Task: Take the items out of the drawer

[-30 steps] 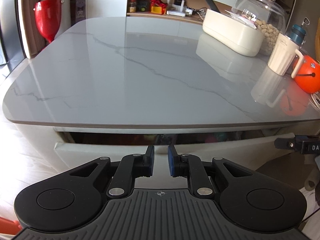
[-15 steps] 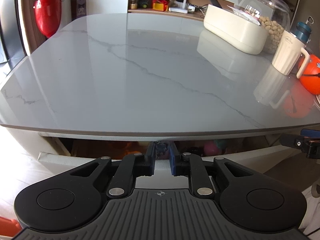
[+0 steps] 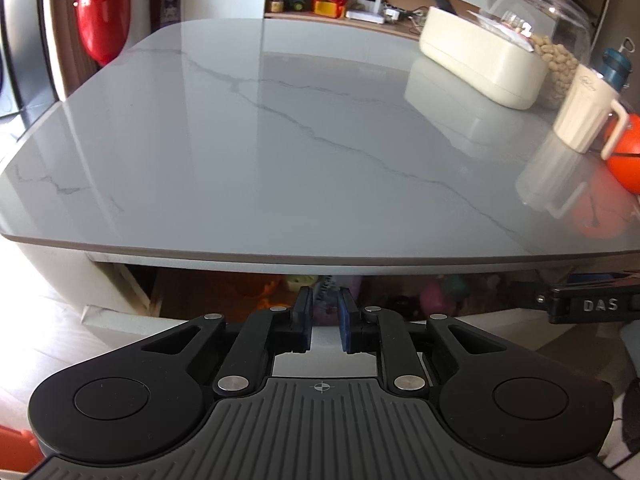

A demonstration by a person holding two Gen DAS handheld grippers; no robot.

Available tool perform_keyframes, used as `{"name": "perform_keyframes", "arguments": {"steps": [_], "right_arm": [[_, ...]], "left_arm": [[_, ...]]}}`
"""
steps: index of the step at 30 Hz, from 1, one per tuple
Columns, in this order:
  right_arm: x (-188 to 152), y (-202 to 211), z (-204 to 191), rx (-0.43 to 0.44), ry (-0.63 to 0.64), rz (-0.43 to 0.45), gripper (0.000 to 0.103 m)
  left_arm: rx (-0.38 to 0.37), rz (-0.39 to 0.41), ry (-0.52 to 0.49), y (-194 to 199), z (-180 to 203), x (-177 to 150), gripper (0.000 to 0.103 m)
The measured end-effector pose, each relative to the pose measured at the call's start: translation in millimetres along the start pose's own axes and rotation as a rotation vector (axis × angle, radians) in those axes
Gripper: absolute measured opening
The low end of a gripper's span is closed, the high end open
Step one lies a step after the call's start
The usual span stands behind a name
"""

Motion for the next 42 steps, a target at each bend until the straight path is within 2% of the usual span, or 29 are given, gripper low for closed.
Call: {"name": "perform_keyframes", "arguments": {"steps": [7,16,20,26,33,42], "right_arm": [[-7.5,2.6,0.1,-0.004,-0.005,0.026,0.103],[-52.3,30.7,1.3,0.011,-0.007,0.002,0.103],[-78.4,46.7,1.6,0.014,-0.007,0.010,0.103],[-105.2,56.7,-0.3,-0.009,-0.016,-0.039,0.103],[-99.8,50.4,3.7,-0.009,-0.020,-0.066,0.103],[-111.3,53.6,-1.7,-0.006,-0.013,-0.049,0.103]], "left_arm": [[0.013,-0.038,-0.008,-2.9,-1.0,-6.1,0.018],[0.012,-0.127,-0.024,33.9,5.8,-51.8,0.018],[-0.011,-0.140,-0.033,46.9,2.2,-69.0,0.018],[-0.062,-0.169,-0.040,52.1,-2.4,-82.3,0.018],[-0.026,-0.109,-0.091,46.6,0.0,-76.2,0.019],[-0.031,-0.109,-0.084,42.2,-2.5,-72.8,0.019]]}}
Point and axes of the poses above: each gripper's, at about its wrist camera, not at the fingertips, and y roughly against the way its jaws point, z to its right, x to its top, the point moved 7 cm from there along -y, roughly the way its jaws point, and after that the axes turned 1 degree about -y, right-handed, at the moved point
